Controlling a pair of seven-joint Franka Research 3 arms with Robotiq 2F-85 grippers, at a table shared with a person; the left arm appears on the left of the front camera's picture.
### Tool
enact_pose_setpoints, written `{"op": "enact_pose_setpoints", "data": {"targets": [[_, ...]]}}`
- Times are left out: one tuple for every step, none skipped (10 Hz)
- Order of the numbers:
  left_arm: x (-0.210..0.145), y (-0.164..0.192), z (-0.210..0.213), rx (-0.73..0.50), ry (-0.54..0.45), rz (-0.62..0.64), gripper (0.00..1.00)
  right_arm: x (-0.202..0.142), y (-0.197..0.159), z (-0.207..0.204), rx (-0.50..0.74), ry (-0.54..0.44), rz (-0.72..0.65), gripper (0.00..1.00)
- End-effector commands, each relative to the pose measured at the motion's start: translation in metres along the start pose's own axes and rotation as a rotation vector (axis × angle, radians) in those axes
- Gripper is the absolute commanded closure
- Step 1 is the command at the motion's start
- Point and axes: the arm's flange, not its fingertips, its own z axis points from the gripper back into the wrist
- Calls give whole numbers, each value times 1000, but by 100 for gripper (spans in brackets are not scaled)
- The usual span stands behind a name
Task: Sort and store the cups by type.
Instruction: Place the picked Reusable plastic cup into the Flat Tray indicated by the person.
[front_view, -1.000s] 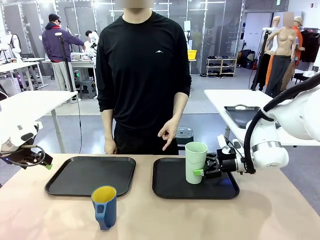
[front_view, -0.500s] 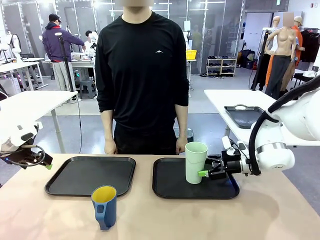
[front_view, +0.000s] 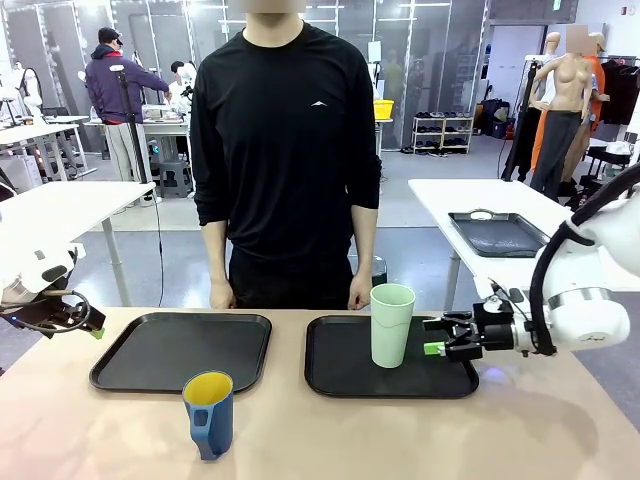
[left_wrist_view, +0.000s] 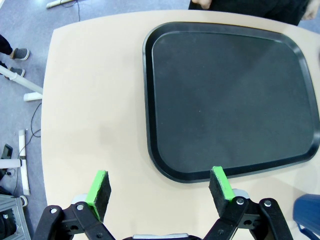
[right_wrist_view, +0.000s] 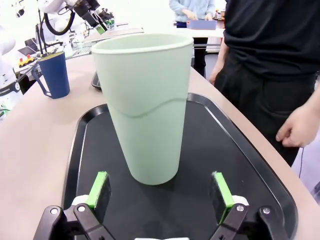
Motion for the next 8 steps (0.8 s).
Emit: {"op": "enact_pose_setpoints", "data": {"targets": [[0, 1, 0, -2, -1, 4, 0, 8, 11, 12, -11, -6, -8, 0], [0, 1, 0, -2, -1, 4, 0, 8, 12, 15, -15, -4, -11, 0], [0, 1, 0, -2, -1, 4, 0, 8, 11, 16, -28, -4, -9, 0], [0, 1, 0, -2, -1, 4, 0, 4, 5, 15, -21, -6, -3, 0], [0, 1, 0, -2, -1, 4, 0, 4, 5, 15, -21, -6, -3, 0], [0, 1, 0, -2, -1, 4, 0, 4, 5, 15, -21, -6, -3, 0], [0, 1, 0, -2, -1, 4, 0, 4, 5, 15, -21, -6, -3, 0], [0, 1, 0, -2, -1, 4, 0, 4, 5, 15, -21, -6, -3, 0]]}}
